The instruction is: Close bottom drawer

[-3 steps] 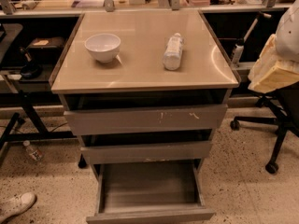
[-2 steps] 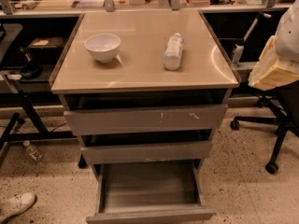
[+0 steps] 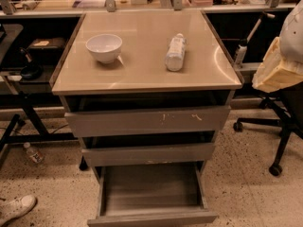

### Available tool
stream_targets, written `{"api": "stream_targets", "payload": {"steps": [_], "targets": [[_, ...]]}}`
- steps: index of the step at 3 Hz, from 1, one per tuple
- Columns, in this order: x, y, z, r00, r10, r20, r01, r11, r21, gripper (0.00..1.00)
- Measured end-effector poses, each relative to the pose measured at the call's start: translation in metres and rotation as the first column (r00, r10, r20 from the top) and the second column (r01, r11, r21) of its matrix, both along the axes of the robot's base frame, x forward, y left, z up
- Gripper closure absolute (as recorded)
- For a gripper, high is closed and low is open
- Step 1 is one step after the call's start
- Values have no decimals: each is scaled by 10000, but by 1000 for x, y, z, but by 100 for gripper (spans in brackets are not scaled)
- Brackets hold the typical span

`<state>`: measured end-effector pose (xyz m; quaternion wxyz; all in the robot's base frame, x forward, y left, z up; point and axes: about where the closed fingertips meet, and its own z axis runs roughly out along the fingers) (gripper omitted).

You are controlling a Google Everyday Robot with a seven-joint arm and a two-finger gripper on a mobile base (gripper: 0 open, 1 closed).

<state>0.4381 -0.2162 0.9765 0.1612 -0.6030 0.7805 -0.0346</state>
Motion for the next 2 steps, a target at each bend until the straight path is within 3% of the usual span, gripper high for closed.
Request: {"api": "stream_targets", "payload": {"steps": [1, 2], "targets": [[-12, 8, -31, 9994, -4, -339, 7, 9999, 105, 100], [-29, 38, -84, 9987, -15, -503, 46, 9981, 611, 100]]}}
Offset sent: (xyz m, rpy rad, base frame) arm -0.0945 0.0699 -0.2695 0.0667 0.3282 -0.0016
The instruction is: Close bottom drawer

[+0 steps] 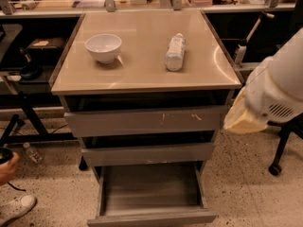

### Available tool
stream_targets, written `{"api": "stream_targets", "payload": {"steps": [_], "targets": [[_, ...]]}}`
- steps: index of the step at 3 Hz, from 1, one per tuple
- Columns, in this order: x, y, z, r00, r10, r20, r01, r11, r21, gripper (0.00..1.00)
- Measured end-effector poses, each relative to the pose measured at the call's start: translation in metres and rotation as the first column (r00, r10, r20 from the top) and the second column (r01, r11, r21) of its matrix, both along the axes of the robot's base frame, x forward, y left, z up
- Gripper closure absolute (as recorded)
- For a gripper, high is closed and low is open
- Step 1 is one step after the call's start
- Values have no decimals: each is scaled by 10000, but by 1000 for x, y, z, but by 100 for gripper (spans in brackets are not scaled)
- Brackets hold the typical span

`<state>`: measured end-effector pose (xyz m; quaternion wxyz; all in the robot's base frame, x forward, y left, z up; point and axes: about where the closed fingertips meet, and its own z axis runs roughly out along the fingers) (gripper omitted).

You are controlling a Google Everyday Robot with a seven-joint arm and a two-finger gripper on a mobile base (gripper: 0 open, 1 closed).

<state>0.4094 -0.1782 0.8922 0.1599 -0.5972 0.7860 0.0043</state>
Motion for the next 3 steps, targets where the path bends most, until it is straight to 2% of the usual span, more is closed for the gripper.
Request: {"api": "stream_targets", "payload": {"steps": [1, 2, 3], "targets": [[-19, 22, -80, 9948, -77, -1013, 91, 9999, 140, 100], [-42, 30, -146, 9783, -128, -2069, 144, 9999, 63, 100], [-48, 29, -152, 9751, -138, -2215, 142, 9999, 3, 100]]}}
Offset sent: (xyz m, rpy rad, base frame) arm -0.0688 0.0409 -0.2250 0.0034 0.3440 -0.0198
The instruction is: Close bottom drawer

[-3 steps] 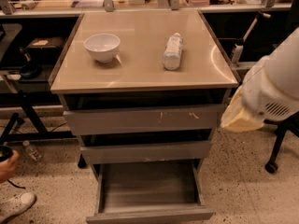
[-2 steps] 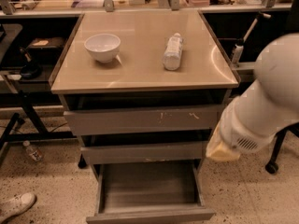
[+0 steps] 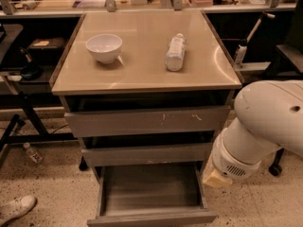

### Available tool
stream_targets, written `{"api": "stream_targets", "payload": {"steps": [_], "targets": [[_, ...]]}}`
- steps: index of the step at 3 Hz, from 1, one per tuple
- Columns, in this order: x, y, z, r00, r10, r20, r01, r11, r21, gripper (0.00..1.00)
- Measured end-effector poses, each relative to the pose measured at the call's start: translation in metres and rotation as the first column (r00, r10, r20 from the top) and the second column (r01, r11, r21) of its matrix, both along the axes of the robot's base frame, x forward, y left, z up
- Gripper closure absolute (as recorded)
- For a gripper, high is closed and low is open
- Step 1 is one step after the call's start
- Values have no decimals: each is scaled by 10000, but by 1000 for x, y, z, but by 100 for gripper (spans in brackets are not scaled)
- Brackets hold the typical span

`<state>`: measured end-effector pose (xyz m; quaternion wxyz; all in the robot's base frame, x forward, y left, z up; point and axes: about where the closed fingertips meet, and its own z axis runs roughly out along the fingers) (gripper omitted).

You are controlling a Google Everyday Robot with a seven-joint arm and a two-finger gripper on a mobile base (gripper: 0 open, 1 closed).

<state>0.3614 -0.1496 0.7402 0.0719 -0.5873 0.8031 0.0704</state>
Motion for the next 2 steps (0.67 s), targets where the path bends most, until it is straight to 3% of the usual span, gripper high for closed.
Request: {"api": "stream_targets", "payload": {"steps": [1, 2], "targets": [[-10, 2, -27, 9993, -47, -364, 50, 10000, 69, 100], [-32, 15, -107, 9924, -221, -1210, 223, 9998, 6, 100]]}}
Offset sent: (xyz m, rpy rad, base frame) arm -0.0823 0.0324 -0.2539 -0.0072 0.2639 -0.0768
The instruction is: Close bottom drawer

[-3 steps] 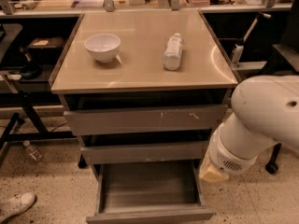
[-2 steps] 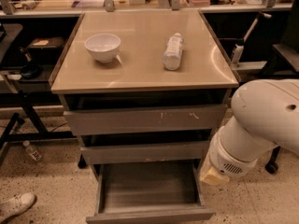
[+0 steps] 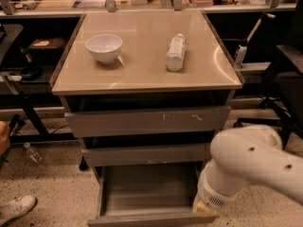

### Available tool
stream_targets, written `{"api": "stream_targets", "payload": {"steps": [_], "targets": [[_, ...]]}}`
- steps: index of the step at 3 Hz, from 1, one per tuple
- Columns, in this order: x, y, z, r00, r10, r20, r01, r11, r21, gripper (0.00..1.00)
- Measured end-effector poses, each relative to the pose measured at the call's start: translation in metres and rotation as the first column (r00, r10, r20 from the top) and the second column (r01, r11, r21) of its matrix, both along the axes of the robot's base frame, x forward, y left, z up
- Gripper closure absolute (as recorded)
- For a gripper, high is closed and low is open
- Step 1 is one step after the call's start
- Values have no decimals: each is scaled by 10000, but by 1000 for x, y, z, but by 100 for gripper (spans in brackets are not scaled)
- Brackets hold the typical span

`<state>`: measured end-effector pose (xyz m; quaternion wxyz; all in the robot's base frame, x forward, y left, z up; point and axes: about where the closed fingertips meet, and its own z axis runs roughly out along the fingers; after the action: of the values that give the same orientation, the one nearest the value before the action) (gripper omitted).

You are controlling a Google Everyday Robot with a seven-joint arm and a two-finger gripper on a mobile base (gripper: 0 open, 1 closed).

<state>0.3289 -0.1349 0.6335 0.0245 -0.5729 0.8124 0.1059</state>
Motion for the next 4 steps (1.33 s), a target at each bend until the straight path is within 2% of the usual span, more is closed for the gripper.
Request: {"api": "stream_targets", "payload": {"steps": [1, 2, 3, 4], "targets": [[-8, 7, -84, 9974, -424, -584, 419, 9991, -98, 100], [-5, 11, -145, 9926, -770, -935, 761, 9970, -124, 100], [-5, 11, -145, 9926, -771, -937, 763, 9970, -124, 100], [-7, 10, -173, 9889, -955, -1139, 945, 9954, -133, 100]]}}
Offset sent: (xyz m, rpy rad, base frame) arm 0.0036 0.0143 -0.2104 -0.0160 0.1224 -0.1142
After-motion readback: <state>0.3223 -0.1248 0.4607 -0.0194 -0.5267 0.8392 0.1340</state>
